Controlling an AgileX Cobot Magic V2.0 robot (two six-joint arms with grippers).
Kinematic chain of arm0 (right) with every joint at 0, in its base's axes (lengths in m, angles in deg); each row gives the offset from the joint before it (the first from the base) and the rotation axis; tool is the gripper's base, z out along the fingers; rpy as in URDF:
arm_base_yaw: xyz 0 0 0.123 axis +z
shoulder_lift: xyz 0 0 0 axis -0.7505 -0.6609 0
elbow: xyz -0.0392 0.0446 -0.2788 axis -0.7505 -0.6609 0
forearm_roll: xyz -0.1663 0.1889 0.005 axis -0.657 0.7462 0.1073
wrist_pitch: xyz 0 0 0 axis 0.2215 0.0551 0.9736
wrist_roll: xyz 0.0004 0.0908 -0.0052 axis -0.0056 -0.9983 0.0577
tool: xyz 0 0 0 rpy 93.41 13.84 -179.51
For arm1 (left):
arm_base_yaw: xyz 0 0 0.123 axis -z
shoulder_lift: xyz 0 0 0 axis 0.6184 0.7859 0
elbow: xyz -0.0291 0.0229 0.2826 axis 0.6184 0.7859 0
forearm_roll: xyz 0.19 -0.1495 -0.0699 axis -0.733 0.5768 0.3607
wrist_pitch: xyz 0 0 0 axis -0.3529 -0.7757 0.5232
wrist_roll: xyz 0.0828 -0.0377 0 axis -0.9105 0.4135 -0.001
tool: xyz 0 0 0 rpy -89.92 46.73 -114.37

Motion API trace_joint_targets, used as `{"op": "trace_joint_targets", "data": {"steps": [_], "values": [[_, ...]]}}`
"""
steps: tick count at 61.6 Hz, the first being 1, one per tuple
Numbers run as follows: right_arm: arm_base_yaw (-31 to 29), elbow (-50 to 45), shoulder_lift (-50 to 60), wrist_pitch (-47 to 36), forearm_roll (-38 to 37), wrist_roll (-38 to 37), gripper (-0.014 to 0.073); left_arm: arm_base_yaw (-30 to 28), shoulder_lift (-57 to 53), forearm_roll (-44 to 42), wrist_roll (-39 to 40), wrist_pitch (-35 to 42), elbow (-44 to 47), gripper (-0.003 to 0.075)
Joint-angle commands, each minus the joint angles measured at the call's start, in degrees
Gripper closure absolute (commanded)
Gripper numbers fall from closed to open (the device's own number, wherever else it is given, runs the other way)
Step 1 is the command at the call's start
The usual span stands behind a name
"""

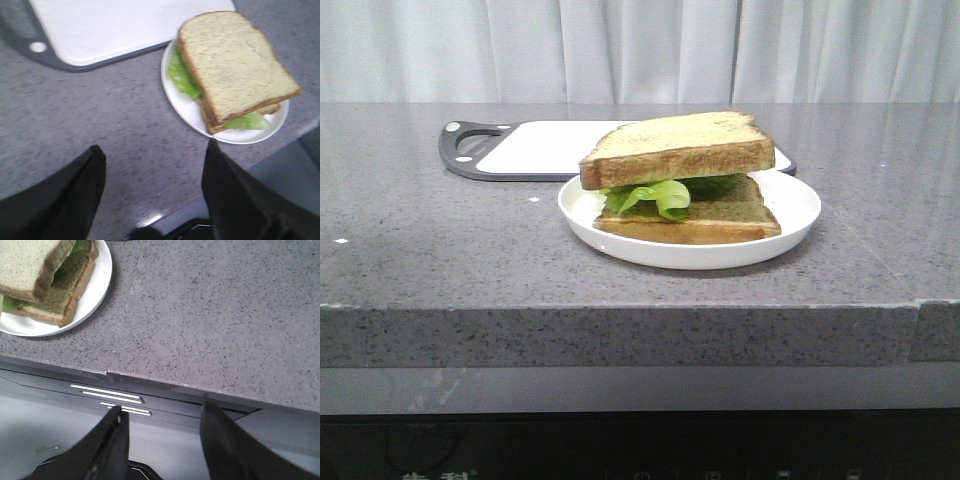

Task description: Left arm grabs bread, right arm adds lettuce

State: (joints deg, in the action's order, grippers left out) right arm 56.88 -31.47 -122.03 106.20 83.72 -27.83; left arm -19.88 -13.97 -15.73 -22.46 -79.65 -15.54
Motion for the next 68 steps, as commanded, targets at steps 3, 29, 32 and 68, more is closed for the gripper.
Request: {"op": "trace_joint_targets", "data": {"steps": [3, 29, 32, 68], "values": [[-0.29, 1.23, 2.28, -2.62, -0.07, -0.66, 0.0229, -0.12, -8.46, -9.27, 8.81, 2.81, 3.32, 0.0303], [-0.29, -3.07, 9.25, -5.22, -0.19, -0.42, 0.0229, -0.12, -30.74, -20.89, 17.89, 4.99, 21.37, 0.0303], [-0.29, -3.65, 9.65, -5.44, -0.19, -0.42, 0.0229, -0.12, -32.11, -20.89, 17.89, 6.05, 22.37, 0.0303], [-0.29, -4.73, 9.75, -5.11, -0.19, -0.42, 0.0699, -0.12, -34.2, -20.89, 17.89, 7.19, 23.58, 0.0668]]}}
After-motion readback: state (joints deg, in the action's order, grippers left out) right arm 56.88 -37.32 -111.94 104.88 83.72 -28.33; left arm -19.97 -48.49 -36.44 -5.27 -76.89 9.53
